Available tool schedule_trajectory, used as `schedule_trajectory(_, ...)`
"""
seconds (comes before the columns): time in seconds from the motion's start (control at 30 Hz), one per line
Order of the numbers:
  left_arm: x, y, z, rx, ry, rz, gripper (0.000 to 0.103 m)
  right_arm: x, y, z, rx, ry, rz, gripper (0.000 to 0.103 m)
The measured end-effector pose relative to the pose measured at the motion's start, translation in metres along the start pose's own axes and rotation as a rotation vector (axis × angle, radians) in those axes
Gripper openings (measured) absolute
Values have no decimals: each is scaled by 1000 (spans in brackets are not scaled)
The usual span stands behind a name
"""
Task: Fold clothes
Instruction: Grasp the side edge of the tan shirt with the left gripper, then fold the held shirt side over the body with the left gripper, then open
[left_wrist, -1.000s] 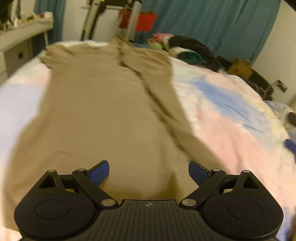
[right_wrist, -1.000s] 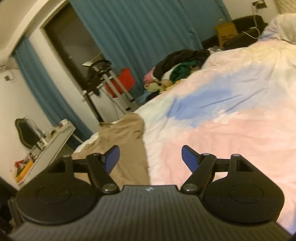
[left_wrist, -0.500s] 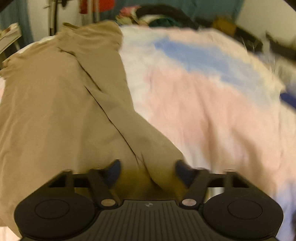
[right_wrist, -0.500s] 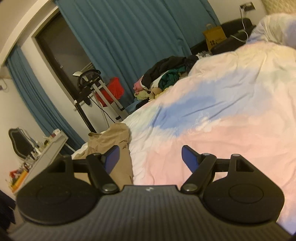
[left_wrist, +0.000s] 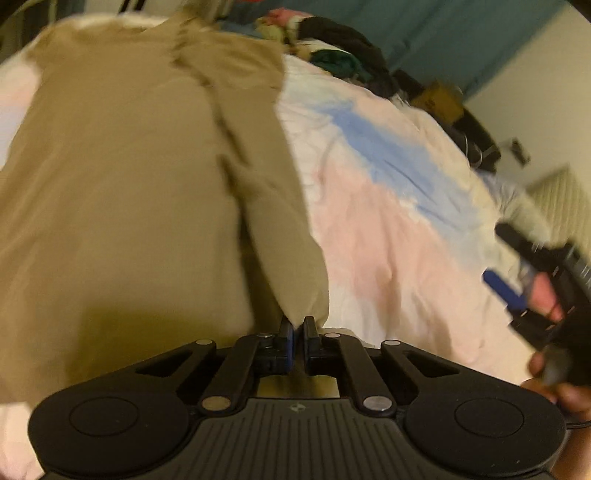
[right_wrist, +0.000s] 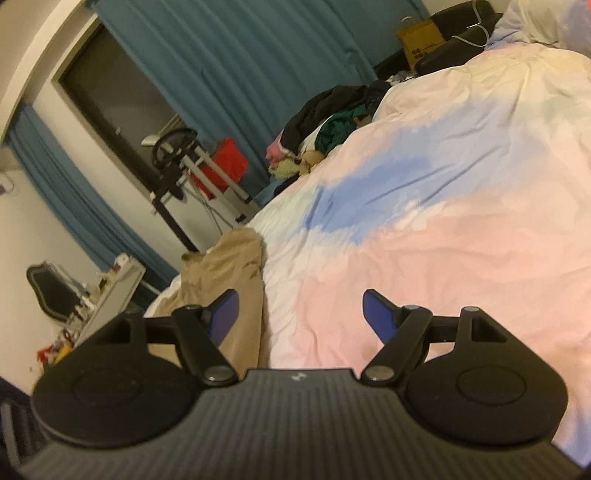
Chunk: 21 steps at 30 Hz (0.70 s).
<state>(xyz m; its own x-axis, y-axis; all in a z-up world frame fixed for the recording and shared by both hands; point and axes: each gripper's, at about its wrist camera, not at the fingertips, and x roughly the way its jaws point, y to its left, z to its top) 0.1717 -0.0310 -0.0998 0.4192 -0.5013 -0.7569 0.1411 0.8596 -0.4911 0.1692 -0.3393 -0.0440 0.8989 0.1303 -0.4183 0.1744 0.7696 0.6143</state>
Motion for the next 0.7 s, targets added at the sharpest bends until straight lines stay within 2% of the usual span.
schedule_trajectory(0.07,-7,25,3,-27,12,-3,4,6,7,-4,-20,26,2,76)
schedule_trajectory(0.17,-6,57,4,-57,25,74,5,15,19,-11,-63,66,3,76)
schedule_trajectory(0.23,-3,73,4,-79,46,72,4,21,28,-18,-106,99,7,76)
schedule_trajectory(0.3,-4,85,3,-105,48,52,11,26,37,-24,-138,129,13,76)
schedule_trajectory(0.33,-5,89,4,-114,43,38,20,29,40,-27,-147,141,15,76)
schedule_trajectory(0.37,-6,93,4,-123,36,23,34,31,42,-30,-153,152,16,76)
schedule_trajectory(0.43,-11,93,5,-132,23,0,51,36,47,-34,-164,168,14,76)
schedule_trajectory(0.53,-19,73,2,-86,-6,-6,60,41,48,-34,-159,172,1,76)
schedule_trajectory(0.63,-19,41,-5,-18,-26,32,81,46,48,-34,-147,171,-13,76)
schedule_trajectory(0.7,-12,20,-12,61,-36,93,80,47,48,-34,-152,170,-24,76)
